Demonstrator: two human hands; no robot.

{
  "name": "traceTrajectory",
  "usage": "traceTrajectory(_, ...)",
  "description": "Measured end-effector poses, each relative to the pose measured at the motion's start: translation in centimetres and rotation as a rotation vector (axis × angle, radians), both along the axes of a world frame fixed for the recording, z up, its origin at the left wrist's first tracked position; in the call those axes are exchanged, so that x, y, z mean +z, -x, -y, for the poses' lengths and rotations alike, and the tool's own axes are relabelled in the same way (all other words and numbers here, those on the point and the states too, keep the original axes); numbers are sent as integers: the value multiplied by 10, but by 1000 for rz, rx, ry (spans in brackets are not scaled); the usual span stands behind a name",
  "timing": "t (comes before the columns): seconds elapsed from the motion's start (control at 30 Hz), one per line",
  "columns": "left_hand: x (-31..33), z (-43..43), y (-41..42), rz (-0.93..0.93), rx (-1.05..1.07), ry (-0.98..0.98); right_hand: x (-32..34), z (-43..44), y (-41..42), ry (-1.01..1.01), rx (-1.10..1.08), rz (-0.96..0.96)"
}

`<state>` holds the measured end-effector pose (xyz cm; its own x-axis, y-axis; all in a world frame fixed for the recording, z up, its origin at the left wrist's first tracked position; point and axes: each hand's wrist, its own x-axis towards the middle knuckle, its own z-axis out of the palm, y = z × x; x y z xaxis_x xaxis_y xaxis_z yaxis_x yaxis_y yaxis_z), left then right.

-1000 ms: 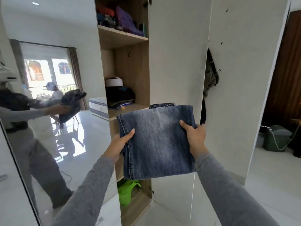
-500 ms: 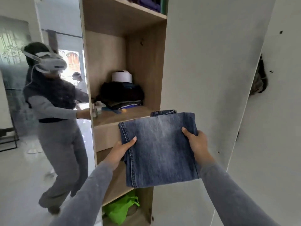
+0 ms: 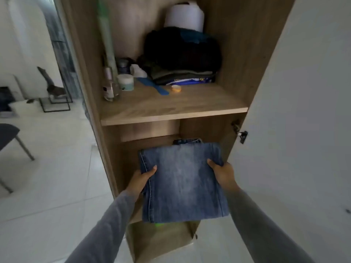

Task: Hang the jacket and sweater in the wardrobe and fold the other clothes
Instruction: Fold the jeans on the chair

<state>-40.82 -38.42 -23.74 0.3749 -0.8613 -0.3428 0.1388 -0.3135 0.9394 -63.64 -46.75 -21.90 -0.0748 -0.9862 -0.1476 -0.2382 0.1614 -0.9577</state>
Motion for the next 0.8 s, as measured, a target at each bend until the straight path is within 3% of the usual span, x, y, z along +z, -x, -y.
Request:
traceTrajectory(0.2, -97, 44, -22, -86, 177, -200, -94, 69, -34, -219, 140, -71)
traceTrajectory(0.43, -184, 109, -60, -18, 262, -230, -160, 135, -74, -147, 232, -149)
traceTrajectory(0.57, -225, 127, -76, 257, 280, -296, -197, 158, -83, -109, 377, -309)
traceTrajectory(0.67, -240, 116, -49, 768, 257, -382, -235, 148, -87, 256, 426, -652)
traceTrajectory(0.73, -246, 104, -16, 1061, 176, -262, -251, 123, -88, 409, 554, -810)
traceTrajectory(0.8, -271, 96, 10, 1197, 41, -181, -280, 105, -88, 457, 704, -897)
